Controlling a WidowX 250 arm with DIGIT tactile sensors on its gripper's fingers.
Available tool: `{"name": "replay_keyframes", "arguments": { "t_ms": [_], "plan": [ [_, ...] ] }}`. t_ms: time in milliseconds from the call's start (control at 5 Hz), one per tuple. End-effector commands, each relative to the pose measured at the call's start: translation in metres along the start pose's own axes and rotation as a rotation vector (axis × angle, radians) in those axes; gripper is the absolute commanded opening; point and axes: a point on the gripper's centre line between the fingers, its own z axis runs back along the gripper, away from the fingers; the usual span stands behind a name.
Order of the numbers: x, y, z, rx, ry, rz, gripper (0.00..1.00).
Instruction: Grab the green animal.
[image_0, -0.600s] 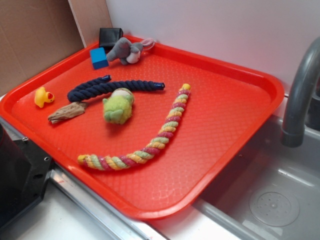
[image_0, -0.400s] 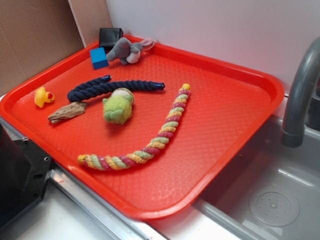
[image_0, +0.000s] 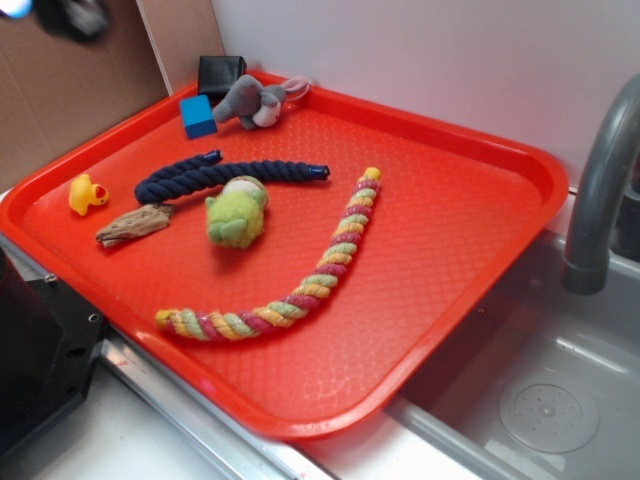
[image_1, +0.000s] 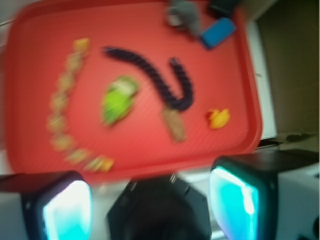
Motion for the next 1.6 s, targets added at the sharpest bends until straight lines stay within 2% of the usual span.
{"name": "replay_keyframes", "arguments": {
  "t_ms": [0,200,400,600,800,1000,1200,1400],
  "plan": [
    [0.061,-0.033,-0.064,0.003,-0.171,0.498,1.00],
    [0.069,-0.055,-0.094,-0.066,-0.111,0.479,1.00],
    [0.061,-0.059,-0.120,-0.079,-0.051,0.412,1.00],
    [0.047,-0.049,-0.138,-0.086,0.033,0.358,1.00],
    [0.042,-0.043,-0.154,-0.063,0.073,0.312,1.00],
    [0.039,-0.048,-0.157,-0.097,0.074,0.240,0.30],
    [0.048,-0.041,-0.111,-0.174,0.012,0.150,0.00],
    [0.049,-0.019,-0.064,-0.278,-0.093,0.105,0.00]
  ]
}}
